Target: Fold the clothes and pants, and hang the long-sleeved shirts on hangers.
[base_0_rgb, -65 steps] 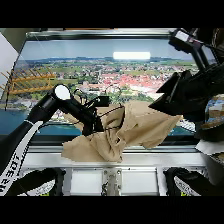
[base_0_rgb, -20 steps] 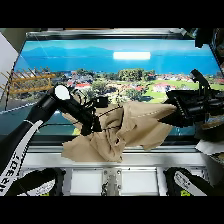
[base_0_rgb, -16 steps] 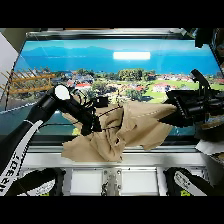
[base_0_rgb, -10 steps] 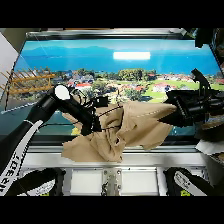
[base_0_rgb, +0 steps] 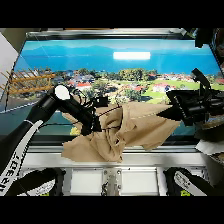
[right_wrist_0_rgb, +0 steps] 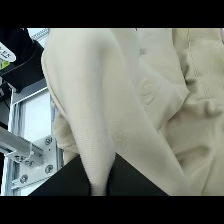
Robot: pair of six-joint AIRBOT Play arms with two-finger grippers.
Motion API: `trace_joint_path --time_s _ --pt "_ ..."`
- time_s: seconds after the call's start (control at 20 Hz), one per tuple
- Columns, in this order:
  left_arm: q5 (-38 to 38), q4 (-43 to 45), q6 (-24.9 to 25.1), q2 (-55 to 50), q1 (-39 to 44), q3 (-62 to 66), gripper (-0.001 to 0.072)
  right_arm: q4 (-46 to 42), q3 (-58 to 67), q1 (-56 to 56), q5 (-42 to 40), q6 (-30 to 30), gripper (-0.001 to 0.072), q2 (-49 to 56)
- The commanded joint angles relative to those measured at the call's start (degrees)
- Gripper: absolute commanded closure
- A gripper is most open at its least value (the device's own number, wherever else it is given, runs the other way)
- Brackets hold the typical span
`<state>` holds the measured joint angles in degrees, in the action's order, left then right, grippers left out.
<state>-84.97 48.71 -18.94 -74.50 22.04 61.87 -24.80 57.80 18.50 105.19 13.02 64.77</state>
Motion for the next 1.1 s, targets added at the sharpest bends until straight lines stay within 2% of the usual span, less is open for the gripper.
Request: trace_joint_path --time_s 0.0,0.3,0.5,0.55,0.6,0.65,0.95,1.05 --pt "0.1 -0.7 0.1 0.0 0.0 0.1 0.069 0.0 0.0 0.0 -0.2 0.2 0.069 0.0" --pt "0.1 -0.6 0.1 0.0 0.0 0.1 0.0691 0.2 0.0 0.0 -0.2 0.2 0.0693 0.0" --pt "0.0 2.8 0.0 0.0 0.0 0.1 0.0685 0.2 0.0 0.0 -0.3 0.2 0.0695 0.0" --pt "0.0 2.8 -0.2 0.0 0.0 0.1 0.0509 0.2 0.0 0.0 -0.3 0.2 0.0696 0.0" --pt "0.8 2.8 -2.7 0.0 0.0 0.1 0.0316 0.2 0.0 0.0 -0.3 0.2 0.0696 0.0" --pt "1.9 2.8 -5.9 0.0 0.0 0.1 0.025 0.2 0.0 0.0 -0.3 0.2 0.0697 0.0" --pt "2.2 2.3 -14.7 0.3 -1.9 0.1 0.0248 0.2 0.0 0.0 -1.6 0.3 0.0698 0.0" --pt "1.7 2.1 -16.1 1.5 -4.0 0.1 0.0248 0.2 0.0 0.0 -1.9 0.3 0.0698 0.0"
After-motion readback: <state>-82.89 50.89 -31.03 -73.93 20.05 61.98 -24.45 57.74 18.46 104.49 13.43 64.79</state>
